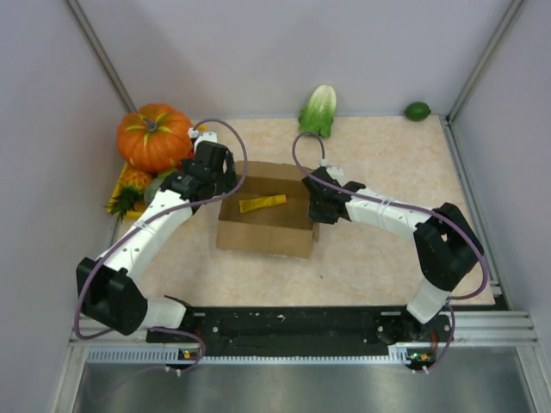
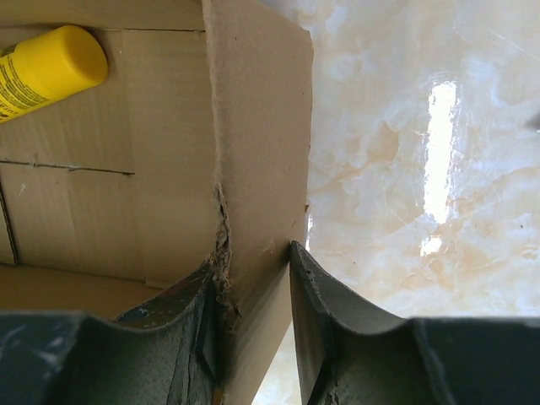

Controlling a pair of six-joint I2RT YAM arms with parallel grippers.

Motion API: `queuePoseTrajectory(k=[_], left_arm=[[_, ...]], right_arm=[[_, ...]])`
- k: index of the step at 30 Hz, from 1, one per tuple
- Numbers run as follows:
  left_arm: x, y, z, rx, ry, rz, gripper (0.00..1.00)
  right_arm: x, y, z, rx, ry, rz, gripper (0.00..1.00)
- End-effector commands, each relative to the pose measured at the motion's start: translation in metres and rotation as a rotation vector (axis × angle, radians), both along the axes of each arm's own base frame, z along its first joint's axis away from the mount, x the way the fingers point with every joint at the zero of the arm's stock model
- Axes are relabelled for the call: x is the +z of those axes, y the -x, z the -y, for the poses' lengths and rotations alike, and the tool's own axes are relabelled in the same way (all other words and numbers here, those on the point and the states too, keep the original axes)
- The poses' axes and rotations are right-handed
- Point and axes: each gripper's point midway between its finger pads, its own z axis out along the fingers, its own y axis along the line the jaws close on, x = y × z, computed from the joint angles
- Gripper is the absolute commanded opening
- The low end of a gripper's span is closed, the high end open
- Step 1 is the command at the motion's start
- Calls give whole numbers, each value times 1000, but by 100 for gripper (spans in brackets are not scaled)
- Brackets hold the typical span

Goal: Unpack the express box

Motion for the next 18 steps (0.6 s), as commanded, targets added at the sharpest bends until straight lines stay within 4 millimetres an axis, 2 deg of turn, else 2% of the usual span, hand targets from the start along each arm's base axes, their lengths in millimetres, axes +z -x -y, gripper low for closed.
queuePoseTrajectory(k=[1,7,11,18], left_arm=[[-2,3,-29,124,15,6,84],[-3,5,-51,185,-6,10,83],[-11,6,-63,221,-55,-4,77],[-24,5,-64,224,-67,-33,67]], right_arm=[[-4,-5,3,-18,8,-2,32],[-4,-4,3,-15,6,-4,32],[-4,-4,3,-15,7,-5,32],[-5,-4,3,-11,10,-6,32]])
